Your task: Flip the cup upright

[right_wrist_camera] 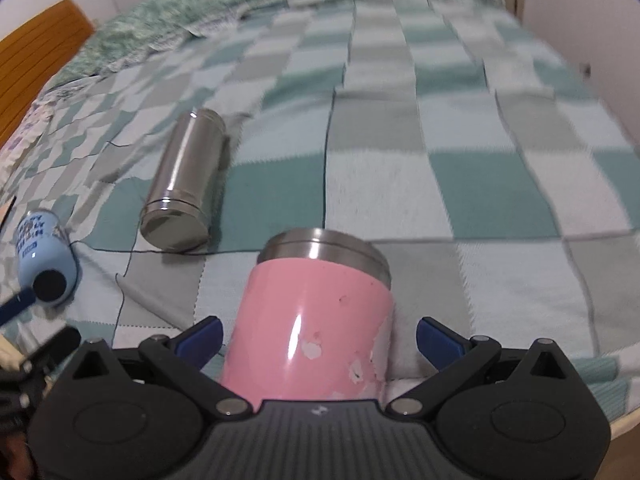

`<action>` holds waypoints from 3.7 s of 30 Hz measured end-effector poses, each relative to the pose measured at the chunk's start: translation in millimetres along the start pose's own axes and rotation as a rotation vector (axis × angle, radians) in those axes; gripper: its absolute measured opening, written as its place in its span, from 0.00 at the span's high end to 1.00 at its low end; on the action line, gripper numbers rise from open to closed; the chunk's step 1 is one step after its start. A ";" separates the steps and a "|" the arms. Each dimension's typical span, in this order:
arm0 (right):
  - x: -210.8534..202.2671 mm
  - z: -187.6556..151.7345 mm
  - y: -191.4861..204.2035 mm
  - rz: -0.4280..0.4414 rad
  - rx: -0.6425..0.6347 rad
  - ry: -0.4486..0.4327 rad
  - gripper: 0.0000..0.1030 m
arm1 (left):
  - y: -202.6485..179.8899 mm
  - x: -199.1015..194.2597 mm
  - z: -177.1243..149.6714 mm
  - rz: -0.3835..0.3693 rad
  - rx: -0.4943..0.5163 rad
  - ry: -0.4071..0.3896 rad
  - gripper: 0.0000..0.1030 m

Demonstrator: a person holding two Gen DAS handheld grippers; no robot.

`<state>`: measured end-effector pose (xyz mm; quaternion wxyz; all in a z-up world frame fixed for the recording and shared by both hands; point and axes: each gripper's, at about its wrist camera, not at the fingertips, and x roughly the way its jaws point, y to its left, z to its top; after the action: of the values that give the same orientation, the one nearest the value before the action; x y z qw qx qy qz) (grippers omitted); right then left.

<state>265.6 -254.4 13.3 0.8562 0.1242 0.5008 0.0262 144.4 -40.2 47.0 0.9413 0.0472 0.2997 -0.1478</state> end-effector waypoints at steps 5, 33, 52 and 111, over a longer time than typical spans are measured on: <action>9.1 3.7 -12.0 0.074 0.099 0.054 0.18 | 1.4 2.6 -2.2 -0.008 -0.008 0.002 0.00; -49.1 -61.6 -35.8 0.231 0.004 -0.447 0.19 | -7.2 -14.2 -6.9 -0.021 -0.066 -0.001 0.00; -8.6 -39.9 -84.3 -0.178 -0.187 -0.763 0.19 | -30.0 -11.5 -5.0 0.012 -0.119 -0.028 0.00; -46.1 -227.5 -79.6 -0.091 -0.327 -1.024 0.00 | -11.0 -88.6 -146.1 0.259 -0.126 -0.459 0.00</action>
<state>39.7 -296.8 -72.9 0.9993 -0.0355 0.0135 0.0029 -8.2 -2.5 -21.0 0.9968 -0.0082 0.0785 -0.0141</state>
